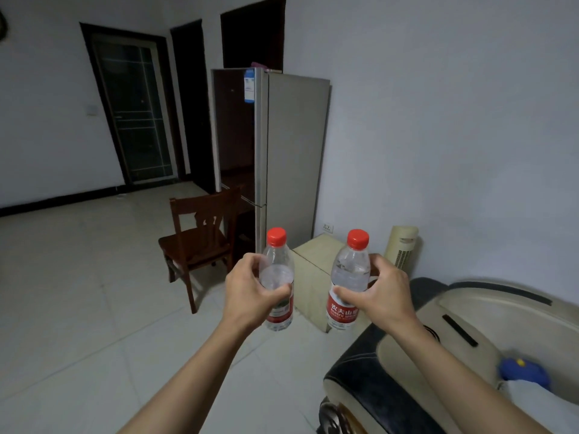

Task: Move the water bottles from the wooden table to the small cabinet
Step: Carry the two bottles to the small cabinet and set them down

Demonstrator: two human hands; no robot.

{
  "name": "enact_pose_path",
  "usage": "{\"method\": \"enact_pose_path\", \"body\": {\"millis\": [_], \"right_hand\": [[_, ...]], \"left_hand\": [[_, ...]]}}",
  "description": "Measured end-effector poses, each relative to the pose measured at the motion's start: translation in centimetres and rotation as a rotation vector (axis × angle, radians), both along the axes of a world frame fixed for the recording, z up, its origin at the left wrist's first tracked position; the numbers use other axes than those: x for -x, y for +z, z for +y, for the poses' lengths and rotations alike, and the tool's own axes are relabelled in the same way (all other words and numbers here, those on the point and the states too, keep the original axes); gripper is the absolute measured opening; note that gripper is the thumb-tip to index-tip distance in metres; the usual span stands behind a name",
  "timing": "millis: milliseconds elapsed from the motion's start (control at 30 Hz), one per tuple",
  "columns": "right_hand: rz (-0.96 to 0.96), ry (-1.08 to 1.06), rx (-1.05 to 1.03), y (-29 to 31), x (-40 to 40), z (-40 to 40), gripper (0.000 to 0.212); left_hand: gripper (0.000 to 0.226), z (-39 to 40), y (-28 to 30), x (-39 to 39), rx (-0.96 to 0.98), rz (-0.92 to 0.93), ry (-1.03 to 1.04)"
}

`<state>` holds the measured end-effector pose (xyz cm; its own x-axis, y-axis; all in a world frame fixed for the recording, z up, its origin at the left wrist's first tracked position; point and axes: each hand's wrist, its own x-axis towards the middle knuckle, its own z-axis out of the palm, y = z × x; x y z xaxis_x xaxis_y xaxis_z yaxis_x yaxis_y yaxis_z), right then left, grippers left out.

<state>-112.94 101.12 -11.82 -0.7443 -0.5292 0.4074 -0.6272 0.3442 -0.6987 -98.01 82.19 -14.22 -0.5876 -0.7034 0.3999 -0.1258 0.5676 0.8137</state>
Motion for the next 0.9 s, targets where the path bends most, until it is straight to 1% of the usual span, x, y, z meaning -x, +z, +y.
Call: {"method": "enact_pose_path", "body": {"millis": [200, 333, 467, 633, 767, 900], "right_hand": [[-0.046, 0.001, -0.010, -1.7, 3.8, -7.1, 0.054], [-0.074, -0.018, 0.013, -3.0, 8.2, -11.7, 0.055], [-0.099, -0.064, 0.070, -4.8, 14.4, -15.9, 0.052], [-0.138, -0.108, 0.090, -5.1, 22.9, -21.2, 0.052], [-0.139, -0.139, 0.095, -4.6, 28.7, -24.1, 0.058], [-0.131, -0.174, 0.101, -4.6, 33.4, -26.3, 0.056]], "left_hand": [[0.052, -7.2, -0.8, 3.6, -0.023, -0.038, -0.036], [0.054, -12.0, -1.9, 8.0, -0.022, -0.081, -0.040], [0.055, -16.4, -2.7, 14.3, 0.012, -0.139, -0.055], [0.057, -21.8, -2.1, 22.9, 0.014, -0.157, -0.106], [0.057, -25.5, -1.2, 29.1, 0.014, -0.143, -0.155], [0.055, -28.7, -1.3, 34.8, -0.025, -0.132, -0.201]]}}
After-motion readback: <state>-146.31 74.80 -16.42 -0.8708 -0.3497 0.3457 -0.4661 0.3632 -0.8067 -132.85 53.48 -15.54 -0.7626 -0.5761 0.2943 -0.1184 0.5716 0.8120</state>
